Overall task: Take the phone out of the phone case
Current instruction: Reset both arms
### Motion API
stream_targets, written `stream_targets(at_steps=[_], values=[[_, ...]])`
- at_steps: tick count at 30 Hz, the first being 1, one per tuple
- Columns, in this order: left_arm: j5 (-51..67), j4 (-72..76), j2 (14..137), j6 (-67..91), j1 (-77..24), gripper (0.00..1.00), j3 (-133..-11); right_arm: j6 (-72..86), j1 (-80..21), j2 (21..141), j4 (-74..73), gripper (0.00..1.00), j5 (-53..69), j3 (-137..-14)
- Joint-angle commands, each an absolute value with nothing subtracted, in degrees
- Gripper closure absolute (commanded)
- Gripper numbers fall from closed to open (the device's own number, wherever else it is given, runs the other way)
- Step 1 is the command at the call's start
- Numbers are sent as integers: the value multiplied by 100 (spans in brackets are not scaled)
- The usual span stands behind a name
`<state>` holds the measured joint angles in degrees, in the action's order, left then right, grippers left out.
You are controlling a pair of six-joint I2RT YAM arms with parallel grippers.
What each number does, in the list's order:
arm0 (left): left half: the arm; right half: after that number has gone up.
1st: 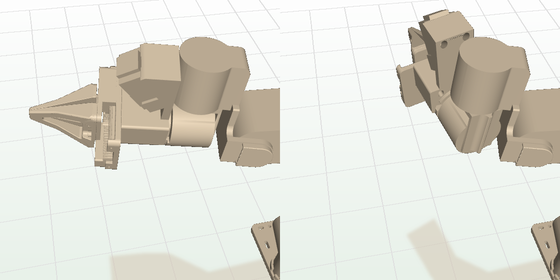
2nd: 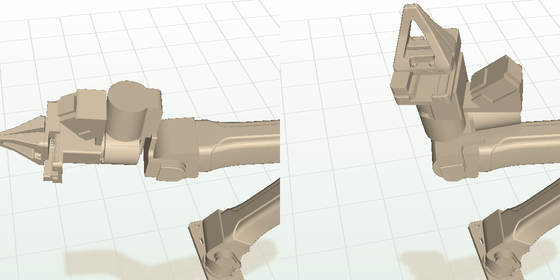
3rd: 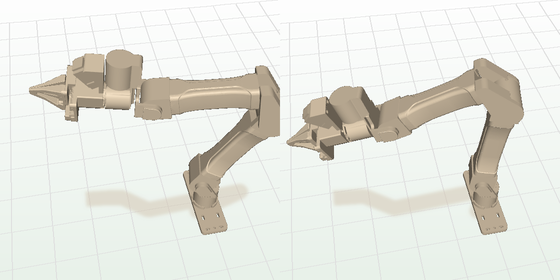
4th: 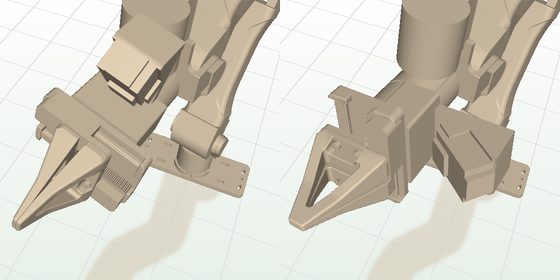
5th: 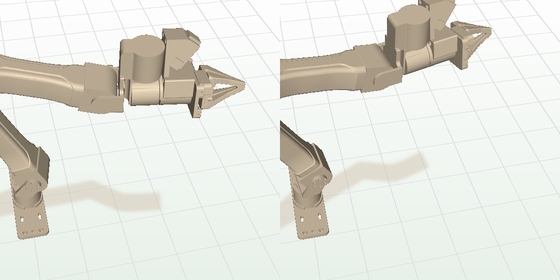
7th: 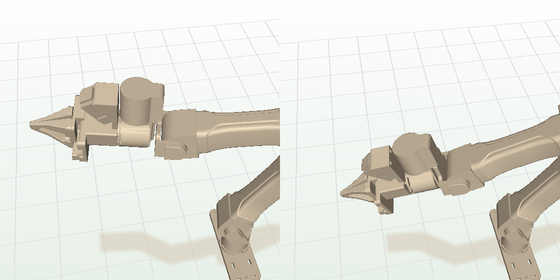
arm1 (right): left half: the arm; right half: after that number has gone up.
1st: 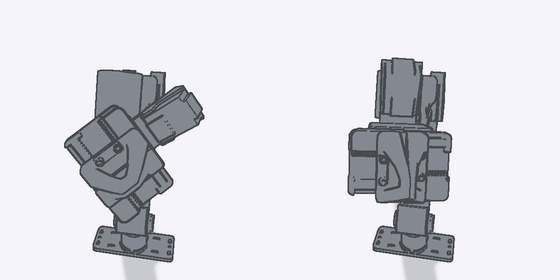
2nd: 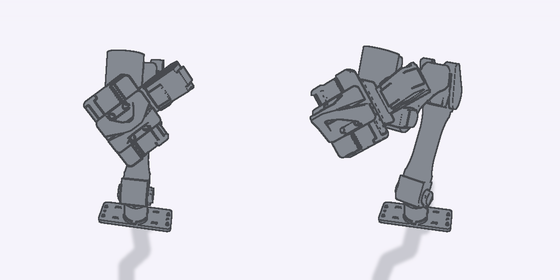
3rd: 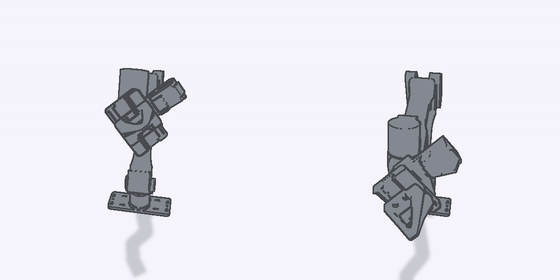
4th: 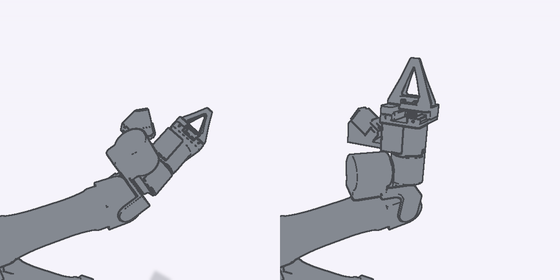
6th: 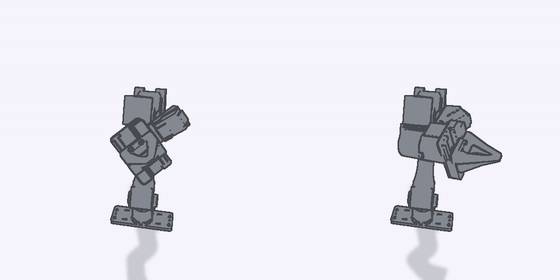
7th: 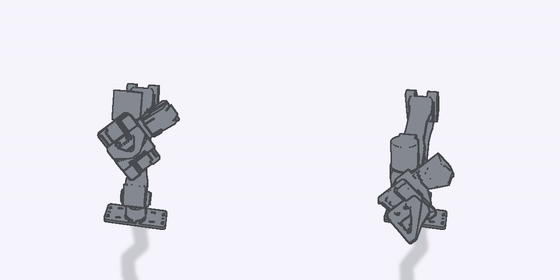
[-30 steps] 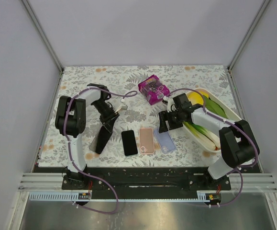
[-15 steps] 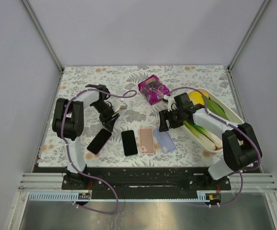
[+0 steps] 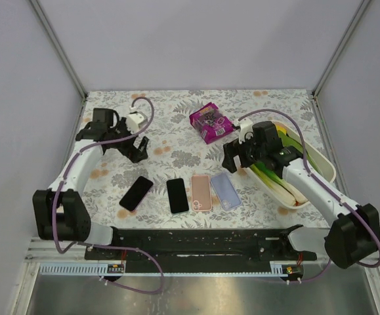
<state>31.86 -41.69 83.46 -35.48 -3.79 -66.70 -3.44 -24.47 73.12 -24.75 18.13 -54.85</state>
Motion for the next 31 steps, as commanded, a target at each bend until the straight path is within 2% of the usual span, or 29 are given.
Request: stream_targets(at_steps=[1, 12, 31], values=[[3217, -2411, 7587, -2226, 139, 1, -6162, -703, -2443, 6760, -2075, 1, 977, -5730], [3182, -827, 6153, -862, 1379, 1, -5160, -703, -2435, 5617, -1214, 0, -483, -4932], [3428, -53, 5186, 246, 1529, 1, -4272, -712, -2426, 5564, -809, 2, -844, -4483]])
